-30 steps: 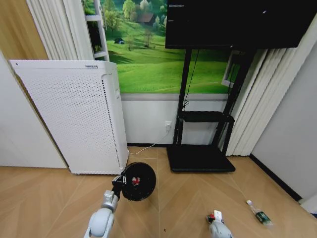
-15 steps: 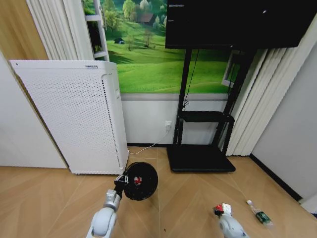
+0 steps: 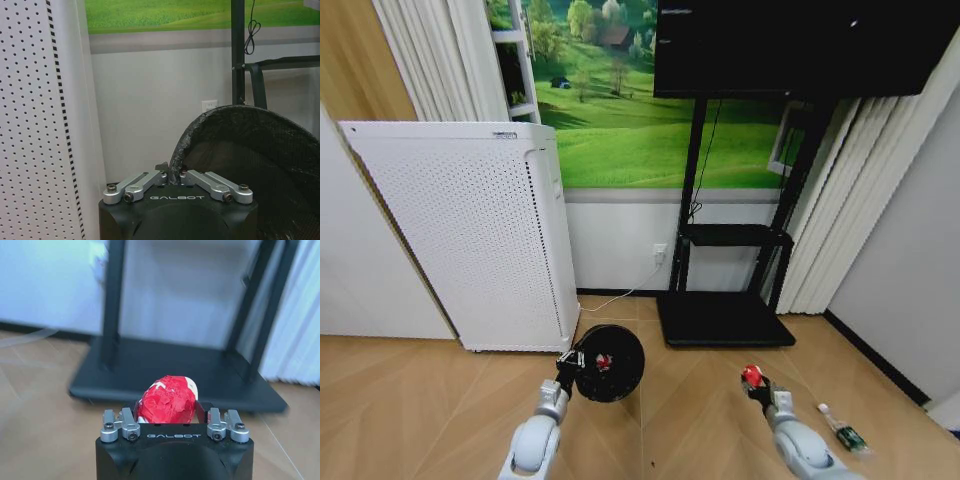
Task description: Pick up the trash bin and place the garbage on the floor into it.
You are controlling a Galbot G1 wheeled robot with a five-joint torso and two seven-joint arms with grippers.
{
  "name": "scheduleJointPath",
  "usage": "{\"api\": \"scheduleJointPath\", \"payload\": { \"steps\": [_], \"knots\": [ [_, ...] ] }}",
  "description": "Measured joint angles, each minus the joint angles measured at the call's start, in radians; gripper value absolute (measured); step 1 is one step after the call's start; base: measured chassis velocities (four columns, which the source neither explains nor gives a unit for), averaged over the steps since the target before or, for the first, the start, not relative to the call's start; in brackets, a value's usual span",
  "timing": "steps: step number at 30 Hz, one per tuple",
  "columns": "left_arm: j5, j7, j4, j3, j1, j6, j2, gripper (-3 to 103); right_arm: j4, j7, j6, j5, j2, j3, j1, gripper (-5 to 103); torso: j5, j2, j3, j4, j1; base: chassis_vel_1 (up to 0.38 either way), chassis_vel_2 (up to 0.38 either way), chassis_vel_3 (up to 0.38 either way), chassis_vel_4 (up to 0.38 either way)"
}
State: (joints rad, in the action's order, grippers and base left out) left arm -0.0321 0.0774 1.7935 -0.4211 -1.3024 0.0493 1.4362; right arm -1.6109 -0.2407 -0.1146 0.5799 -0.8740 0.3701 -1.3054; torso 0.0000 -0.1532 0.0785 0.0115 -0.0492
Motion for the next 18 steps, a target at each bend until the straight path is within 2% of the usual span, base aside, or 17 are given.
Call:
{"api": "scheduleJointPath", "payload": {
  "steps": [3,4,6,7,9,10,11,13,14,16,18],
  "knots": [
    [0.002,-0.001,0.011,-0.005,-0.008,0.0,0.004,4,-0.088,0.085,0.09,-0.006,0.035,0.018,-0.035,60,0.0,0.0,0.0,0.0002,0.0,0.0,0.0,0.0,0.0],
    [0.002,-0.001,0.011,-0.005,-0.008,0.0,0.004,4,-0.088,0.085,0.09,-0.006,0.035,0.018,-0.035,60,0.0,0.0,0.0,0.0002,0.0,0.0,0.0,0.0,0.0],
    [0.002,-0.001,0.013,-0.011,-0.008,0.001,0.003,4,-0.113,0.144,0.167,-0.011,0.053,0.031,-0.051,60,-0.0001,0.0,0.0,0.0002,0.0,0.0,0.0,0.0,0.0],
    [0.002,-0.001,0.013,-0.011,-0.008,0.001,0.003,4,-0.113,0.144,0.167,-0.011,0.053,0.031,-0.051,60,-0.0001,0.0,0.0,0.0002,0.0,0.0,0.0,0.0,0.0],
    [0.002,-0.001,0.013,-0.017,-0.004,0.002,0.003,4,-0.113,0.232,0.26,-0.021,0.065,0.038,-0.054,60,0.0,0.0,0.0,0.0003,0.0,0.0,0.0,0.0,0.0],
    [0.001,-0.001,0.013,-0.019,0.002,0.004,0.003,4,-0.106,0.302,0.322,-0.022,0.071,0.04,-0.054,60,0.0,0.0,0.0,0.0,0.0,0.0,0.0,0.0,0.0],
    [0.001,-0.001,0.013,-0.019,0.002,0.004,0.003,4,-0.106,0.302,0.322,-0.022,0.071,0.04,-0.054,60,0.0,0.0,0.0,0.0,0.0,0.0,0.0,0.0,0.0],
    [-0.001,-0.002,0.009,-0.019,0.016,0.009,0.003,4,-0.096,0.432,0.413,-0.01,0.08,0.044,-0.055,58,0.0001,0.0,0.0,0.0002,0.0,0.0,0.0,0.0,0.0],
    [-0.001,-0.002,0.009,-0.019,0.016,0.009,0.003,4,-0.096,0.432,0.413,-0.01,0.08,0.044,-0.055,58,0.0001,0.0,0.0,0.0002,0.0,0.0,0.0,0.0,0.0],
    [-0.003,-0.003,0.001,-0.017,0.03,0.013,0.004,4,-0.1,0.537,0.487,-0.005,0.086,0.049,-0.061,57,0.0,0.0,0.0,0.0001,0.0,0.0,0.0,0.0,0.0],
    [-0.003,-0.003,-0.007,-0.013,0.046,0.014,0.007,4,-0.12,0.603,0.525,-0.005,0.087,0.049,-0.07,57,0.0001,0.0,0.0,0.0002,0.0,0.0,0.0,0.0,0.0]
  ]
}}
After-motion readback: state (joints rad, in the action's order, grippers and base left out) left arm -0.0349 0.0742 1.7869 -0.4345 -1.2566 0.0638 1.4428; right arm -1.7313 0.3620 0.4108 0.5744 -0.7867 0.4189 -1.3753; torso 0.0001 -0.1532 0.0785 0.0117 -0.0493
